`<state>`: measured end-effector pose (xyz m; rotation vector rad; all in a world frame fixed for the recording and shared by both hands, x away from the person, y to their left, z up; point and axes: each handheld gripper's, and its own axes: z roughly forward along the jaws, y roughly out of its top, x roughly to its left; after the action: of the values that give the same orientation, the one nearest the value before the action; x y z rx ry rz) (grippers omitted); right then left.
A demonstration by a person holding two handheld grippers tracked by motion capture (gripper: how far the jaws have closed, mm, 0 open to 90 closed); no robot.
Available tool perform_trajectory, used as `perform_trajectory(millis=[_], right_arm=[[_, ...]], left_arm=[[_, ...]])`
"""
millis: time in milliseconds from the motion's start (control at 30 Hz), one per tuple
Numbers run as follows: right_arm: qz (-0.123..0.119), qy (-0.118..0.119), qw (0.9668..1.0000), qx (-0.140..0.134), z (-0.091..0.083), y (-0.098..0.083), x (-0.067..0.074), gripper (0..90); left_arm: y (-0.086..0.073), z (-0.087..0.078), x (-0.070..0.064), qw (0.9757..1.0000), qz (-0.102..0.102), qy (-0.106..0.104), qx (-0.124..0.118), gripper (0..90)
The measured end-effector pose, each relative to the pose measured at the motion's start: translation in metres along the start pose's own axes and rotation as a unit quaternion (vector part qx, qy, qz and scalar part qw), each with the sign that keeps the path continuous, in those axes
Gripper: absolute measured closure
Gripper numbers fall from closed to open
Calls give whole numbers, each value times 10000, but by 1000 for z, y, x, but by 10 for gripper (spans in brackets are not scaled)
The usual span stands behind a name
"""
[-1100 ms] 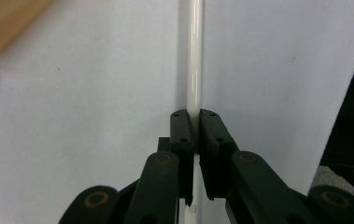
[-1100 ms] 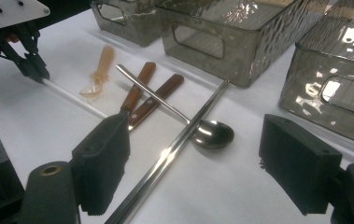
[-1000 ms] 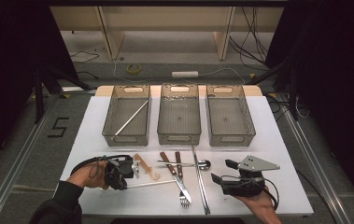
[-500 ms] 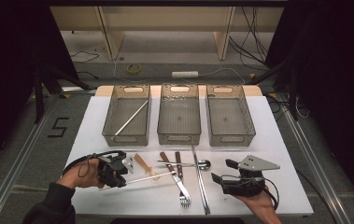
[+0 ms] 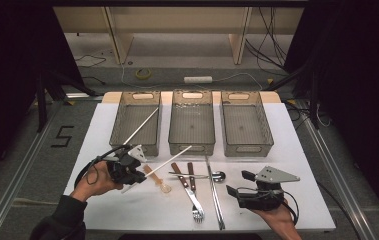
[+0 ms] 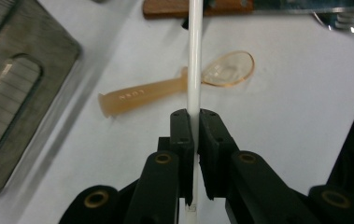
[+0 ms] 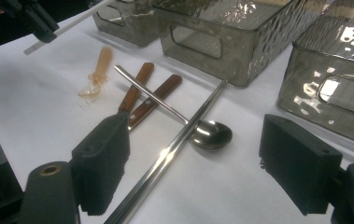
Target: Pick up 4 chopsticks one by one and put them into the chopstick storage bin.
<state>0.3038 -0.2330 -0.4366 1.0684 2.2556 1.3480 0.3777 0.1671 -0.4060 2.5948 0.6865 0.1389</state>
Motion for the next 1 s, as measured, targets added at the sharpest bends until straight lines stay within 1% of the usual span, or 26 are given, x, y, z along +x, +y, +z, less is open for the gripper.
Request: perform_trajectory(millis=[67, 133, 167, 233, 367, 433, 533, 667, 733, 833, 900, 1000], right_arm=[[0, 4, 10000, -2, 0, 0, 0, 255], [2, -3, 10000, 9, 0, 0, 0, 255], [1, -5, 10000, 10, 0, 0, 0, 255], [11, -2, 10000, 14, 0, 0, 0, 255], [33, -5, 10000, 46, 1, 0, 0, 255], [31, -3, 10000, 45, 1, 0, 0, 256], [35, 7, 10000, 43, 1, 0, 0, 256], [36, 9, 10000, 41, 1, -1, 0, 255], [50, 6, 10000, 38, 1, -1, -1, 256], [56, 6, 10000, 42, 1, -1, -1, 256], [61, 7, 10000, 40, 1, -1, -1, 256], [66, 12, 10000, 60, 1, -1, -1, 256]], left_arm=[[2, -3, 3, 9997, -189, 96, -97, 844], [4, -6, 7, 9993, -305, 142, -153, 844], [5, -7, 8, 9991, -347, 145, -192, 844], [8, -9, 10, 9986, -417, 239, -232, 844], [15, -13, 15, 9973, -547, 337, -367, 844], [17, -14, 18, 9968, -596, 333, -417, 845], [20, -16, 25, 9956, -700, 399, -489, 844], [22, -19, 36, 9930, -876, 494, -616, 844], [22, -21, 42, 9912, -987, 539, -692, 844], [22, -24, 51, 9884, -1118, 642, -805, 844], [22, -27, 57, 9859, -1205, 742, -890, 844], [23, -30, 65, 9825, -1340, 765, -1041, 844]])
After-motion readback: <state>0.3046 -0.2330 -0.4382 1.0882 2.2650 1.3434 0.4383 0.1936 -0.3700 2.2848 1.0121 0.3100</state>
